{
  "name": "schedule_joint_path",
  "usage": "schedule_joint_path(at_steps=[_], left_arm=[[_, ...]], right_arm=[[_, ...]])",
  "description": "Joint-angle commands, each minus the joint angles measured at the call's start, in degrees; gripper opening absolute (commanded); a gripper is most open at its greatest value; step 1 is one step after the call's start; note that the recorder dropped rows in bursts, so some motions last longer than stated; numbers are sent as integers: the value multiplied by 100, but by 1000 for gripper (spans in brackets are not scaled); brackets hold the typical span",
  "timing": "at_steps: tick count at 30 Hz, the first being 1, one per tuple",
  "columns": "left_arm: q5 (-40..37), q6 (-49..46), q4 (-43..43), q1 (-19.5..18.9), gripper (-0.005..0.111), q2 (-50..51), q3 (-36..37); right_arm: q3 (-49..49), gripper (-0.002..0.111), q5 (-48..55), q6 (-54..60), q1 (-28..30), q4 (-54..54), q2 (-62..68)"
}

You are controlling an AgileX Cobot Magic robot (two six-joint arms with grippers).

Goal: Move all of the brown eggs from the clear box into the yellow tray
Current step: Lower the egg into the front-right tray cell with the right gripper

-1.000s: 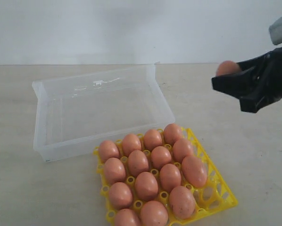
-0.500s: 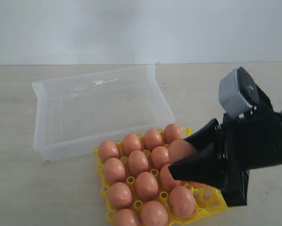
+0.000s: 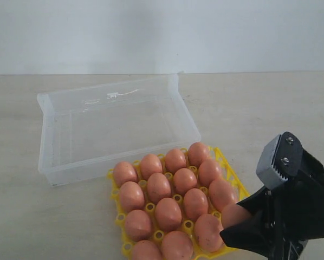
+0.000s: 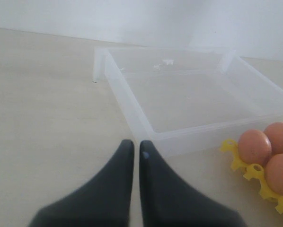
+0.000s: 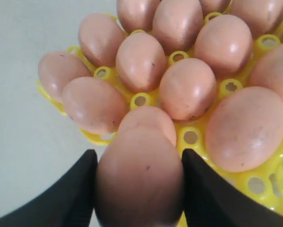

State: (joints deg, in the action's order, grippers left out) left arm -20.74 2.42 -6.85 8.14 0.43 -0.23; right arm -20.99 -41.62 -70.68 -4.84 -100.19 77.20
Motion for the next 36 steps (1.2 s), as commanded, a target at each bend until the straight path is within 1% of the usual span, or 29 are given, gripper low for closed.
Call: schedule_joint_path(at_steps=[1,8,20,36], left_arm=[[43,-24,24,13,4,24,23],[43,-24,24,13,4,24,23],[43,-24,24,13,4,24,23],[43,-24,24,13,4,24,23]], right_arm=[[29,0,159,-71,26,25,0],[29,0,503,-98,26,25,0],[29,0,503,-140,26,758,0],[29,0,827,-117,26,789,10]])
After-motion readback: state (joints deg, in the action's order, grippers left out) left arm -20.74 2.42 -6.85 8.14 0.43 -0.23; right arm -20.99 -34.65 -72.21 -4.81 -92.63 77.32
